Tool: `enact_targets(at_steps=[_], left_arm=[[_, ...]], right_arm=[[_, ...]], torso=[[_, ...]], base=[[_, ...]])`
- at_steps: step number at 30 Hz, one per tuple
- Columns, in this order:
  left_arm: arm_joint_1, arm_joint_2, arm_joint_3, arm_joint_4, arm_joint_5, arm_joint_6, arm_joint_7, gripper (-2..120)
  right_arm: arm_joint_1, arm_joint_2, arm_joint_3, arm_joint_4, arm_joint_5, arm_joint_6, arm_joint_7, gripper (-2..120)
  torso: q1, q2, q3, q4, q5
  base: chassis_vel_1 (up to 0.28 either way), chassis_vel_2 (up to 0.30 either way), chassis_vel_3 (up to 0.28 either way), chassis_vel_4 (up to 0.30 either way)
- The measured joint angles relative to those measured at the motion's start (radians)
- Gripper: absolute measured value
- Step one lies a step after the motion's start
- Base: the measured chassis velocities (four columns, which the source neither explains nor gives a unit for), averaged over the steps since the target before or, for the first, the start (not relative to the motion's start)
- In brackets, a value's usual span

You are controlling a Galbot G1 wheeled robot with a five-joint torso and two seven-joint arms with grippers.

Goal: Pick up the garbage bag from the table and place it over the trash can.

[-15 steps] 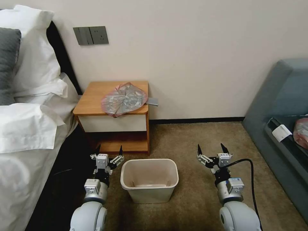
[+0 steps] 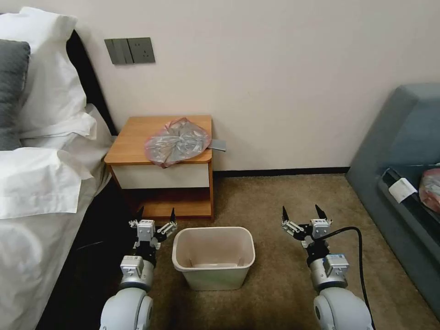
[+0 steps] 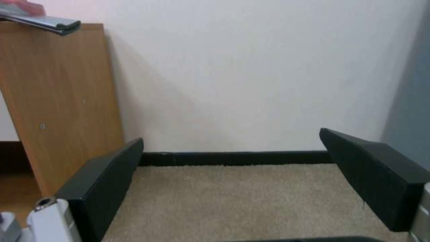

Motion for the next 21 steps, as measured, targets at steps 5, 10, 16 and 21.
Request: enact_targets(at_steps=[5,10,16,21], left_arm=[[0.000,0.000,0.000,0.000,0.000,0.000,0.000,96],[0.001,0.000,-0.002,0.000,0.000,-0.001,0.000,96],[0.091,0.018,-0.177,-0.132,-0.097,-0.088,-0.021,90],[0.125,0.028,-0.228,-0.179,-0.153,-0.116,-0.017,91]], right_arm=[[0.000,0.000,0.000,0.000,0.000,0.000,0.000,100],[-0.009,-0.004,0.001,0.009,0.003,0.010,0.000,100],[-0.130,-0.059,0.024,0.159,0.058,0.138,-0.019,100],[-0.130,-0.061,0.020,0.169,0.063,0.128,-0.026,100]], torso=[[0.000,0.000,0.000,0.0000,0.0000],[0.000,0.000,0.000,0.0001,0.0003],[0.000,0.000,0.000,-0.0001,0.0003],[0.000,0.000,0.000,0.0005,0.0009]], base=[[0.000,0.000,0.000,0.000],[0.000,0.000,0.000,0.000],[0.000,0.000,0.000,0.000],[0.000,0.000,0.000,0.000]])
